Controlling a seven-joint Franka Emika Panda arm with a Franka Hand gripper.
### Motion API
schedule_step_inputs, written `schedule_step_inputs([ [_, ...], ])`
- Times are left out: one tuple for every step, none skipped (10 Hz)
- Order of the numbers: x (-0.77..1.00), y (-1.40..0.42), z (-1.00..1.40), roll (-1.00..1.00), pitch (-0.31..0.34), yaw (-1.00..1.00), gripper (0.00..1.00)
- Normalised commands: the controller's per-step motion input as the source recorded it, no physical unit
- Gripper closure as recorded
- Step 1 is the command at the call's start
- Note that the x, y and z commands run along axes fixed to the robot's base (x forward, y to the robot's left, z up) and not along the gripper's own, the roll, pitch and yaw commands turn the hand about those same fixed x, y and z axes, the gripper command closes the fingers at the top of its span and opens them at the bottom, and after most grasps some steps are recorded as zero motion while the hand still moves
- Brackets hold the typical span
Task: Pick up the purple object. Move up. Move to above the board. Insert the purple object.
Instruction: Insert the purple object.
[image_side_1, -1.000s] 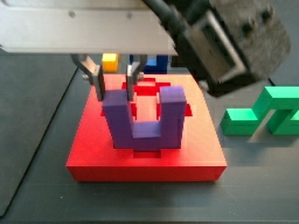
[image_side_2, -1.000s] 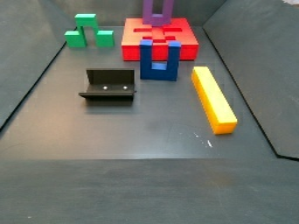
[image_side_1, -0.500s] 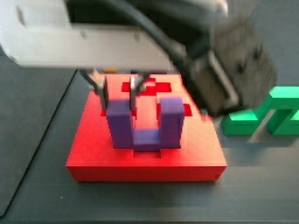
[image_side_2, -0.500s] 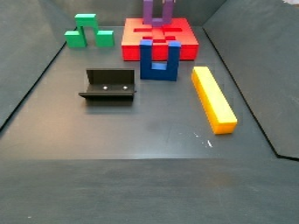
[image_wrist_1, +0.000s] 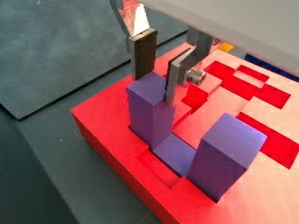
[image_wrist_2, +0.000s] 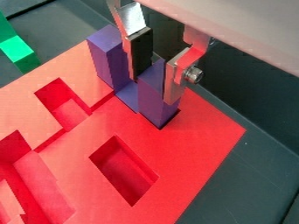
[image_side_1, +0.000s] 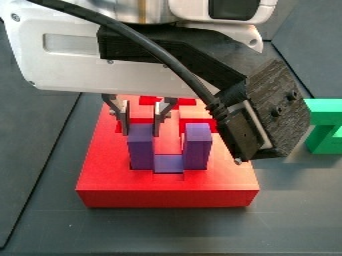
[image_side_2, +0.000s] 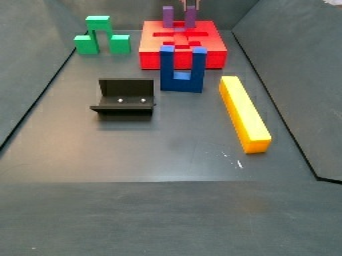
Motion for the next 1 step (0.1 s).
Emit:
schedule_step_inputs([
  [0.00,0.00,0.00,0.00,0.000,0.00,1.00],
])
